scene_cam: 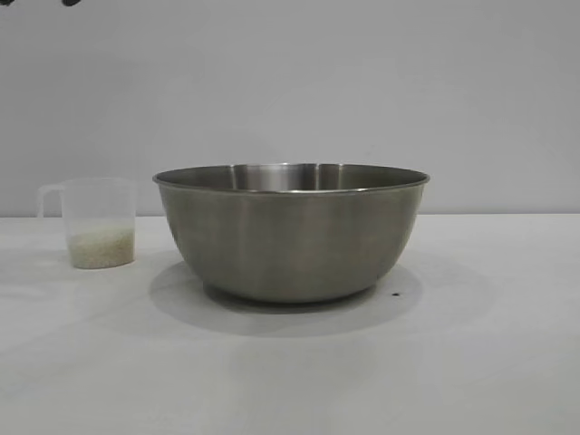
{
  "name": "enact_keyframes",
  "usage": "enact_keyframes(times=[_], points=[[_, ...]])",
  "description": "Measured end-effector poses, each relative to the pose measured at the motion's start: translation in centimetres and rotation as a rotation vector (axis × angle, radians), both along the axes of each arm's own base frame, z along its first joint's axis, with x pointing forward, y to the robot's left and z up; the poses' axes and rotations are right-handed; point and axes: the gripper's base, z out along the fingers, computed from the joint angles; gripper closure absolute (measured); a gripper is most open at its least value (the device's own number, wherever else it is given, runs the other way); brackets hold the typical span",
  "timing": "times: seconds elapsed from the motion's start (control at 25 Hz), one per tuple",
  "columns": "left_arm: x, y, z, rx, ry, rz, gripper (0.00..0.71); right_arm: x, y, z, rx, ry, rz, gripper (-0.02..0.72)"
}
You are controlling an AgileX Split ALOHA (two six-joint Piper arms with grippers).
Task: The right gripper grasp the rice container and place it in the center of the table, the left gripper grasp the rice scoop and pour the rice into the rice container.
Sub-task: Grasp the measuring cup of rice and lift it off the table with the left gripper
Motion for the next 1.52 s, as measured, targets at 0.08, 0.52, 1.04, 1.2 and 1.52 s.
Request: enact_keyframes(times=[0.08,0.52,1.04,1.2,1.52], points=[[-0.8,0.2,-0.8,0.001,0.028,0.01,0.273,0.0,0.0,0.0,0.0,0.0,0.0,0.196],[-5.4,1.1,-5.7,-0.048,0.02,0.039,0.273,0.0,0.0,0.0,0.0,0.0,-0.008,0.196],[-8.6,1.2,-12.8,-0.183,-0.072,0.07,0.273,0.0,0.0,0.0,0.0,0.0,-0.007,0.196],[-10.0,1.4,-14.8,-0.239,-0.158,0.072,0.273,0.0,0.0,0.0,0.0,0.0,-0.007,0.196],[-12.5,1.8,-16.3,-0.322,-0.374,0.047,0.273,0.0,0.0,0.0,0.0,0.0,-0.007,0.196]])
